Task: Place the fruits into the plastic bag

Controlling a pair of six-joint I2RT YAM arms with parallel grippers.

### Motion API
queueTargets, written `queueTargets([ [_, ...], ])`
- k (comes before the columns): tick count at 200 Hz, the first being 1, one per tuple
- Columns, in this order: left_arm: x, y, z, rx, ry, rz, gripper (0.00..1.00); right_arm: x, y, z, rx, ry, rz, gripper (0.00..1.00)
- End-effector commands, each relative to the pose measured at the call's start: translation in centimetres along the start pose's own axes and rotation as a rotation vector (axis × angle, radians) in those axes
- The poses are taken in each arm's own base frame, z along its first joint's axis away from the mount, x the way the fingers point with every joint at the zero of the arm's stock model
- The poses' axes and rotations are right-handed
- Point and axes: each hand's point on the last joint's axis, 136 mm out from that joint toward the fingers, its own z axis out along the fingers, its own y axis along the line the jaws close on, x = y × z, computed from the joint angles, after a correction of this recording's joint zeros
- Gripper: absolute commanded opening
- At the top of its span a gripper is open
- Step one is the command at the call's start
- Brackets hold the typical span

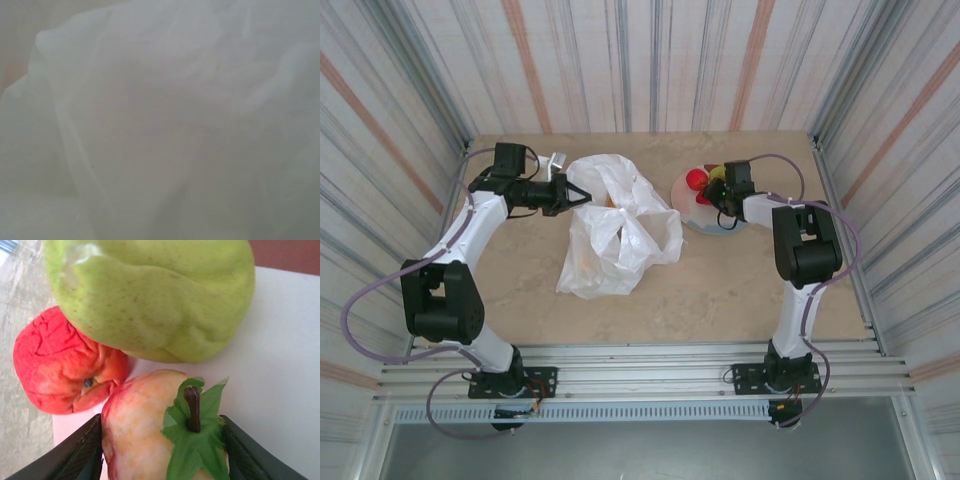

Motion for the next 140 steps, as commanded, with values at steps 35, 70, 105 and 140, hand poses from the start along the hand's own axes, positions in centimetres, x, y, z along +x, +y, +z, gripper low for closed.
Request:
queueTargets([
  [35, 0.4, -1.5, -0.5, 0.038, -0.002, 0.018, 0.0, -1.4, 1.0, -5.3, -0.048, -0.073, -0.045, 0.49],
  [70, 0.4, -1.5, -0.5, 0.04, -0.002, 0.019, 0.0, -0.8, 2.5, -10.4, -0.138, -0.105, -0.104, 0.49],
  [105, 0.4, -1.7, -0.6, 0.041, -0.006, 0.025, 0.0, 1.5, 6.0, -17.2, -0.305, -0.129, -0.25, 0.49],
  [140, 0.4, -1.6, -0.5, 0.041, -0.002, 0.017, 0.0, 5.4, 9.0, -23.6, -0.494, -0.136, -0.394, 0.49],
])
